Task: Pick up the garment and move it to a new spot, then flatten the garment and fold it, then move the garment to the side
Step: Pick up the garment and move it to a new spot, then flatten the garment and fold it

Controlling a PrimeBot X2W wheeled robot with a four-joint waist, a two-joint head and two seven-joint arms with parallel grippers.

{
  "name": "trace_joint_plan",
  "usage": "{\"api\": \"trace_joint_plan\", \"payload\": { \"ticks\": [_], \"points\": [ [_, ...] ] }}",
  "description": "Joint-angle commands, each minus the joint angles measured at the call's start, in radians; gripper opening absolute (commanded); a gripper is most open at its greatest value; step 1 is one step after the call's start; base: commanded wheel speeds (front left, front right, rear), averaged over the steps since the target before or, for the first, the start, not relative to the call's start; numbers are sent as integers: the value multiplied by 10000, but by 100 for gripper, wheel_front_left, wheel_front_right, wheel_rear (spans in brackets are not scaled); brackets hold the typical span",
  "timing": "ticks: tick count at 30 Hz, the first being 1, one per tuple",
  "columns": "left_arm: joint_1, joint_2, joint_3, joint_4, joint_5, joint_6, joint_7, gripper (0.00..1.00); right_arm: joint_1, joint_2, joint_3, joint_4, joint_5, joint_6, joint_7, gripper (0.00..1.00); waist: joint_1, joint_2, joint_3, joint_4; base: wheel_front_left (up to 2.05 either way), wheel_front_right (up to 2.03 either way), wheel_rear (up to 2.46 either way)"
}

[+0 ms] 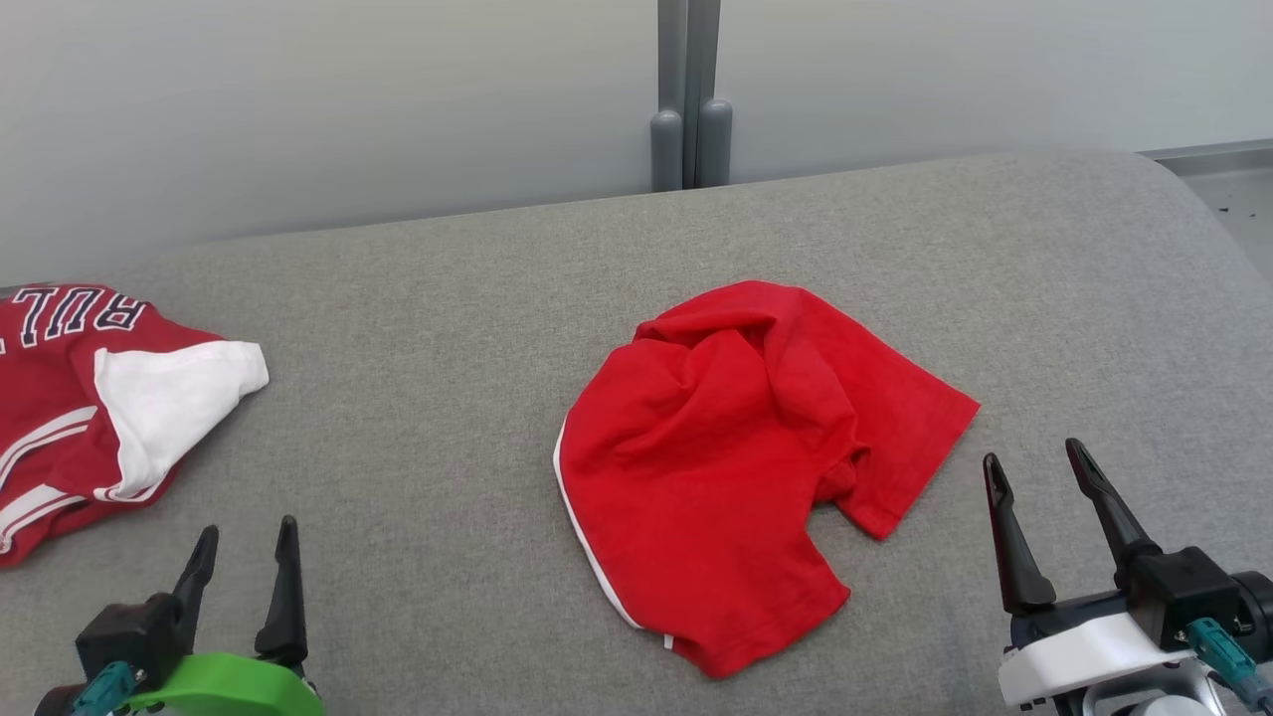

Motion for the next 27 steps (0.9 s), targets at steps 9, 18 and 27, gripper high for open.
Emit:
{"api": "trace_joint_plan", "payload": {
  "ticks": [9, 18, 27],
  "points": [
    [1076, -810, 1361, -547, 971, -338, -78, 100, 179, -13, -397, 347, -320, 1, -33, 100, 0, 0, -132, 141, 0, 0, 0],
    [448, -2177, 196, 468, 92, -1829, 1138, 100, -381, 158, -101, 836, -379, 1, -33, 100, 0, 0, 153, 175, 0, 0, 0],
    [-678, -2325, -135, 530, 60, -1963, 1579, 100, -393, 230, 2366, 1967, 56, -1, -33, 100, 0, 0, 579, 150, 0, 0, 0]
  ]
}}
